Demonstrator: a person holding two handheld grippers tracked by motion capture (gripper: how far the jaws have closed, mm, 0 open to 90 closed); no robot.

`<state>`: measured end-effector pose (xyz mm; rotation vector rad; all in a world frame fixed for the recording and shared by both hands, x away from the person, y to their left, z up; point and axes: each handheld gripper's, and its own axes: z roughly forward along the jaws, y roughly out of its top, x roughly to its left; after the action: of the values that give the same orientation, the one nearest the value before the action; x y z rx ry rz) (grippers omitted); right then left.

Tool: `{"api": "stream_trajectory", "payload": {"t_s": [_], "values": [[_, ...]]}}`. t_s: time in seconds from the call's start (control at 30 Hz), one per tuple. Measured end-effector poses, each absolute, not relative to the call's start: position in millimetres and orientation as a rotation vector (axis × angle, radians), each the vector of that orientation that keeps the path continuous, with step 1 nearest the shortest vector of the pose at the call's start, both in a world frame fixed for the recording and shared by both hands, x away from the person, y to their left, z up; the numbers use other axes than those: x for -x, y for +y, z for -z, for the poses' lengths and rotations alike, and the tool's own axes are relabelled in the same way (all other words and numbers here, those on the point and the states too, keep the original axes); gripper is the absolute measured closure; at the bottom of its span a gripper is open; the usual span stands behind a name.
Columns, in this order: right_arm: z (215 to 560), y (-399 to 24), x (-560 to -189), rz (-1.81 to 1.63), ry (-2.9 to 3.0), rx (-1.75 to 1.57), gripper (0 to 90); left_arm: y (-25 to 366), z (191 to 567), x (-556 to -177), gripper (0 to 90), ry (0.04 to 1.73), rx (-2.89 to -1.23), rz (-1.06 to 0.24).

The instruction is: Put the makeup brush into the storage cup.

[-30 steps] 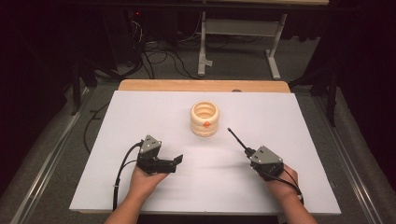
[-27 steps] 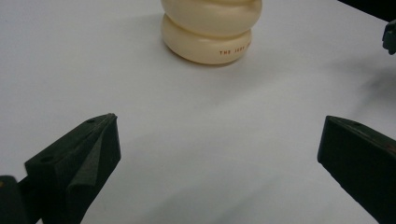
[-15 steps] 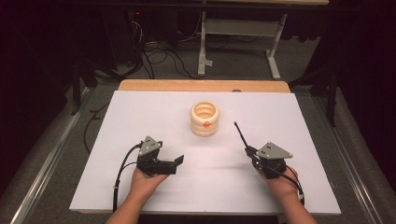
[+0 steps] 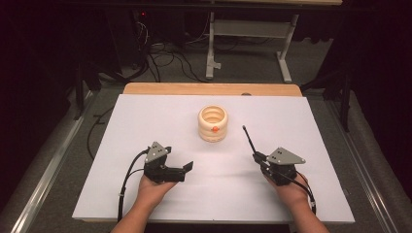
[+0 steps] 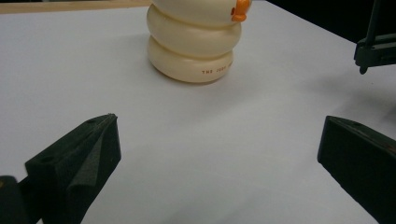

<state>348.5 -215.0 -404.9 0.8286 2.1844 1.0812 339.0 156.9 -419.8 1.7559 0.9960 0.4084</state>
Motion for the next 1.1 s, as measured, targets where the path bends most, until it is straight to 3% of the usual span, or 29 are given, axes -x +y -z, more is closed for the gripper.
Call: {"api": "stream_trajectory", "payload": {"t_s": [0.73, 1.1], "values": [[383.9, -193.4, -361.0, -1.107, 2.154, -0.776, 86.4, 156.5, 416.4, -335.9, 0.3, 0.981, -1.754, -0.421], [391.6, -193.3, -356.1, -1.139, 2.159, -0.757, 86.4, 155.7, 416.5, -333.4, 0.4, 0.978, -1.744, -0.402]]}}
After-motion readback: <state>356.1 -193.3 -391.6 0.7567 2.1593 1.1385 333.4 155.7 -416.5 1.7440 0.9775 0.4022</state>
